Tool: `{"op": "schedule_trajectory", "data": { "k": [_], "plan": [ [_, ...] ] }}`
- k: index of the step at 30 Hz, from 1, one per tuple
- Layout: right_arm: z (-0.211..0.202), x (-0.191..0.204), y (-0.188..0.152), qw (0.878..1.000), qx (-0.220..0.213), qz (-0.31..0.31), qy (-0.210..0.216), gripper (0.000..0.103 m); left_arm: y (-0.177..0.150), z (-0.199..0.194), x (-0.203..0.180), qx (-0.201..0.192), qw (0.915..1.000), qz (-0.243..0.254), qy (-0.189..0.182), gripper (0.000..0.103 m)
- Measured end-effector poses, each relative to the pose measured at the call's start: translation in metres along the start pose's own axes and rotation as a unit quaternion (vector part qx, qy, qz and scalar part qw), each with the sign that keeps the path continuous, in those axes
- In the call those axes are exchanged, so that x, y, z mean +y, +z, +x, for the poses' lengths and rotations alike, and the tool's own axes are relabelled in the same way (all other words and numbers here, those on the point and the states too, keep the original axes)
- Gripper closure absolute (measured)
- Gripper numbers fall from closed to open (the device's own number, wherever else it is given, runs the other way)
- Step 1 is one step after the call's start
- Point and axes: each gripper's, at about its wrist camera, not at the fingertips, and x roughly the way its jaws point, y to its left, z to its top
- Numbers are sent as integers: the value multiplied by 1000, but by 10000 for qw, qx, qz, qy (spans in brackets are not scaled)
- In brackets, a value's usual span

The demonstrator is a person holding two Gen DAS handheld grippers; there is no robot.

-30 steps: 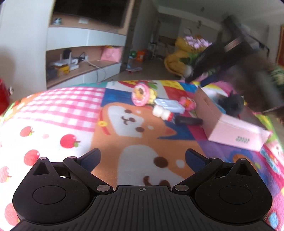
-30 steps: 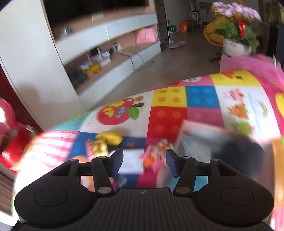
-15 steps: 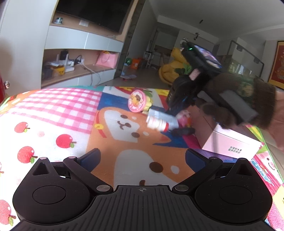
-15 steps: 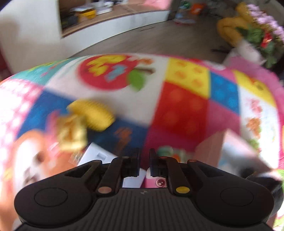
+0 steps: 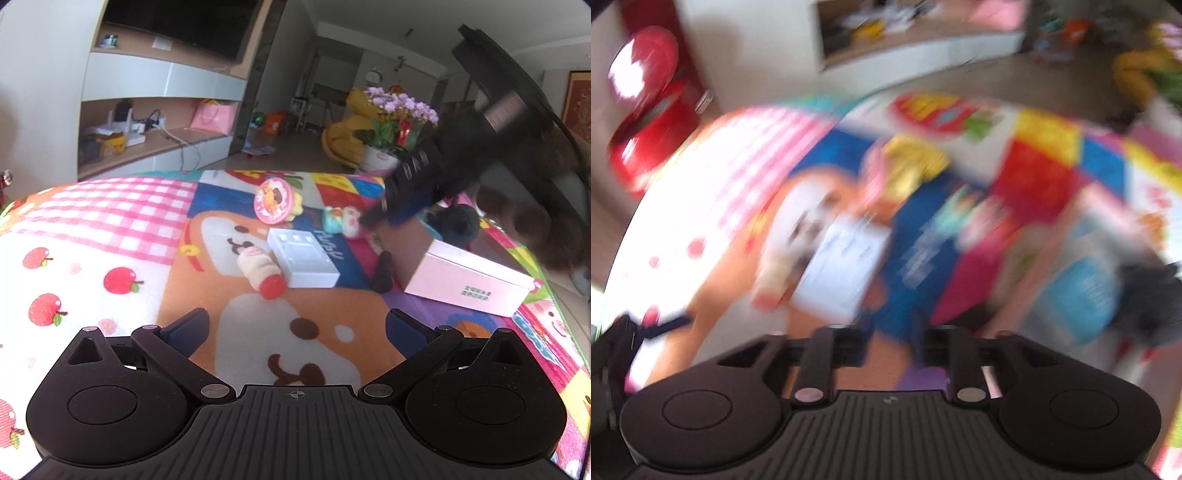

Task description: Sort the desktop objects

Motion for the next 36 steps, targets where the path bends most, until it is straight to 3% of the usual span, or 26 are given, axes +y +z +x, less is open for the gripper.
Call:
{"op": "schedule_trajectory", "data": {
  "k": [2,6,7,10,11,12,15,18,23,25,28,32,36],
  "plan": [
    [9,-9,21,9997,-65,171,-188,62,5,6,-2,72,9998,104,175,0],
    [46,-16,53,9979,-25,236,-607,22,8,9,6,-2,9998,55,196,0],
    [57,-13,60,9969,14,76,-779,21,7,9,9,-12,9998,-8,173,0],
    [87,-14,70,9938,394,-66,-1040,21,7,9,18,-24,9997,-222,50,0],
    [94,-15,69,9928,539,-60,-1064,26,7,8,20,-54,9996,-283,7,0],
    [98,-15,68,9924,642,-74,-1046,39,7,8,22,-66,9994,-330,-25,0],
    [92,-11,54,9934,546,-203,-985,44,6,8,23,-71,9992,-379,-90,0],
    [60,-6,40,9971,283,-140,-699,45,5,7,21,-119,9993,-333,-107,0],
    [-38,-2,-11,9984,-519,4,226,45,5,6,18,-150,9995,-268,-58,0],
    [-66,-3,-40,9973,-637,88,340,45,5,7,16,-153,9996,-224,-12,0],
    [-85,-8,-88,9978,-597,213,204,45,4,6,12,-190,9997,-111,81,0],
    [-84,-5,-149,9965,-682,21,-478,45,4,7,4,-134,9993,134,312,0],
    [-78,-12,-186,9930,-965,103,-680,41,3,7,-10,-11,9986,390,353,0]
  ]
}}
